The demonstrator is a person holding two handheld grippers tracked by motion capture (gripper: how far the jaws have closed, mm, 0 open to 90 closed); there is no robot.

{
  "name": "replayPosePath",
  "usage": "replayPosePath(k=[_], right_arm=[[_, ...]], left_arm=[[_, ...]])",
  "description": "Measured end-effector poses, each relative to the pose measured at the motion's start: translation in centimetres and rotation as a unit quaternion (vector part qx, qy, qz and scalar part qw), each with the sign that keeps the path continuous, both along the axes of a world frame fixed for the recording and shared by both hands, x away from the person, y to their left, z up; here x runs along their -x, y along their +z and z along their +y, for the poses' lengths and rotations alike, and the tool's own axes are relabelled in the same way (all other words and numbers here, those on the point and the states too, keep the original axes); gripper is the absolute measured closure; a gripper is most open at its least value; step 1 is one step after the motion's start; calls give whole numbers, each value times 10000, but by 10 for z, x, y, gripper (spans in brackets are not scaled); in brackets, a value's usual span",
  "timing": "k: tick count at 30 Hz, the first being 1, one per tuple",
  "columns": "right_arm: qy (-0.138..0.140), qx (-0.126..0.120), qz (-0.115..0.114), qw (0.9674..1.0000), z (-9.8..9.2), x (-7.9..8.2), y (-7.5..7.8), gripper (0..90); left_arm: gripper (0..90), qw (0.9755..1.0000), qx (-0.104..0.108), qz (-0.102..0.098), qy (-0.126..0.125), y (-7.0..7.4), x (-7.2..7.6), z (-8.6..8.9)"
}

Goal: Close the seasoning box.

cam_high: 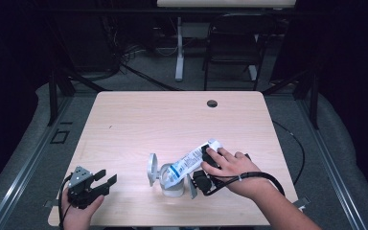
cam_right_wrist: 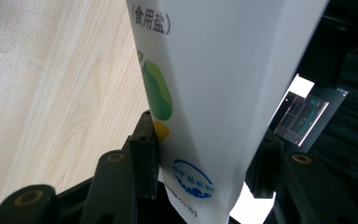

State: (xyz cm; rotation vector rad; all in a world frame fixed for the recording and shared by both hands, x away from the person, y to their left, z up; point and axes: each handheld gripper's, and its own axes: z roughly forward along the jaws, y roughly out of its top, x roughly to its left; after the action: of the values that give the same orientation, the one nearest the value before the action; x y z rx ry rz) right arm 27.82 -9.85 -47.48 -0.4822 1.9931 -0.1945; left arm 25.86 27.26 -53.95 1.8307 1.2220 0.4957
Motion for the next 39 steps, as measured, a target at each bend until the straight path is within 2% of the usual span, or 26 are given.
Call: replayPosePath(k=[5, 14, 33, 39], right_arm=[[44, -111, 57, 9999, -1, -1, -2, 550], [83, 6, -10, 10000, -1, 0, -2, 557], [175, 45, -37, 9998, -2, 0, -3, 576], [192, 135, -60, 9997, -2, 1, -3, 583]], left_arm=[[485, 10000, -12, 1, 0, 0, 0, 0], [485, 10000, -15, 0, 18, -1, 0, 1], [485, 10000, -6, 9, 4, 0, 0, 0], [485, 10000, -11, 8, 6, 0, 0, 0]])
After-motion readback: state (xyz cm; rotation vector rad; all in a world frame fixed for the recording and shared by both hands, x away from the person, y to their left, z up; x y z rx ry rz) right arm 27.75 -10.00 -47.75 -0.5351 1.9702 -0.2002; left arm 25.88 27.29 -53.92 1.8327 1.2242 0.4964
